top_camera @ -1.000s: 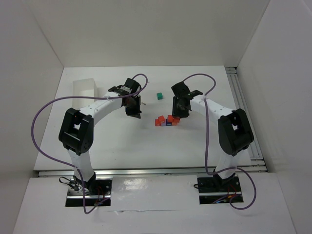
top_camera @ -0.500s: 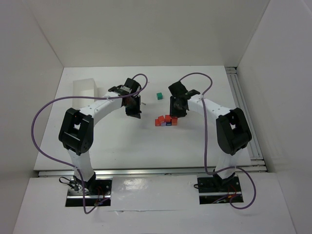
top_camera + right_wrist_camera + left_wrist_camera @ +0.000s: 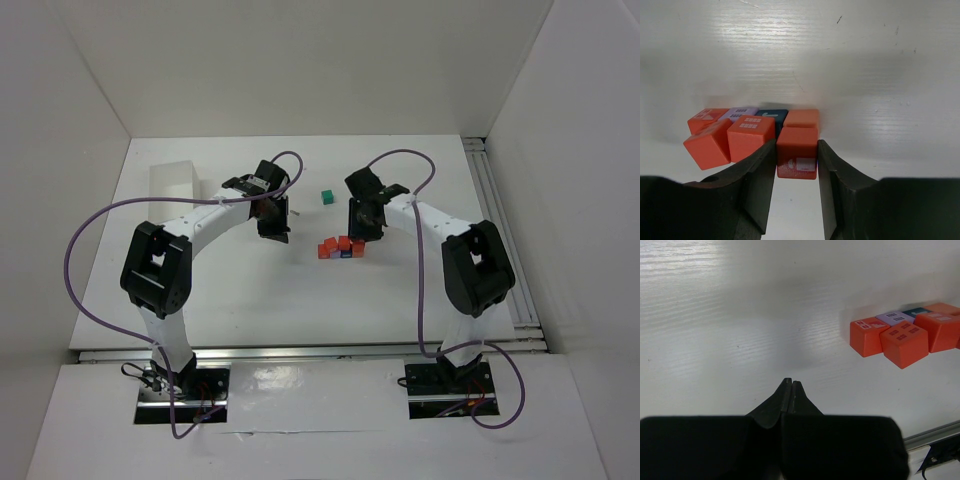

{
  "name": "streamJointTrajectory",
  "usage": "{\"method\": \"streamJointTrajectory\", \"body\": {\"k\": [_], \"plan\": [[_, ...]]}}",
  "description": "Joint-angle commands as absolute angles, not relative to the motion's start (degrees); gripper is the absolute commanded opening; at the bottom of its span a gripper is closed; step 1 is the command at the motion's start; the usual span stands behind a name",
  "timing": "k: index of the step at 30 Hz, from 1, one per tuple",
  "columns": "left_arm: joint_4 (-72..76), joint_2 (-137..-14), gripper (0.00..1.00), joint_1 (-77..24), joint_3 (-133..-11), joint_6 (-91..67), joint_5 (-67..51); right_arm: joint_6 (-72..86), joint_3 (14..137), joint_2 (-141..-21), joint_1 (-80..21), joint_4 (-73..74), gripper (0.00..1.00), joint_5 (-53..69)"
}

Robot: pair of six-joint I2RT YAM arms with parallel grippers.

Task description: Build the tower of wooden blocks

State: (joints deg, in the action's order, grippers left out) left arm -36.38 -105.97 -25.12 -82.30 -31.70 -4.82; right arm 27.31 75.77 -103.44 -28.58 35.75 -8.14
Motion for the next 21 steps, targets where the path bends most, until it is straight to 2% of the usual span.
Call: {"method": "streamJointTrajectory", "body": {"k": [1,5,21], "plan": [[-36.1,-105.9,0.0,-25.3,-83.4,-32.0,-4.8,26.8,78.4,-103.4,-29.2,35.1,0.45,-9.0],[-36.1,-105.9,0.0,-25.3,-83.4,-32.0,-4.8,26.8,78.4,-104.0,-29.2,35.1,0.48,-9.0],[-36.1,-106.5,0.0,-25.3,-83.4,-31.5,-5.5,26.3,81.4,-102.3,-29.7,38.5,0.48,-11.9]]}}
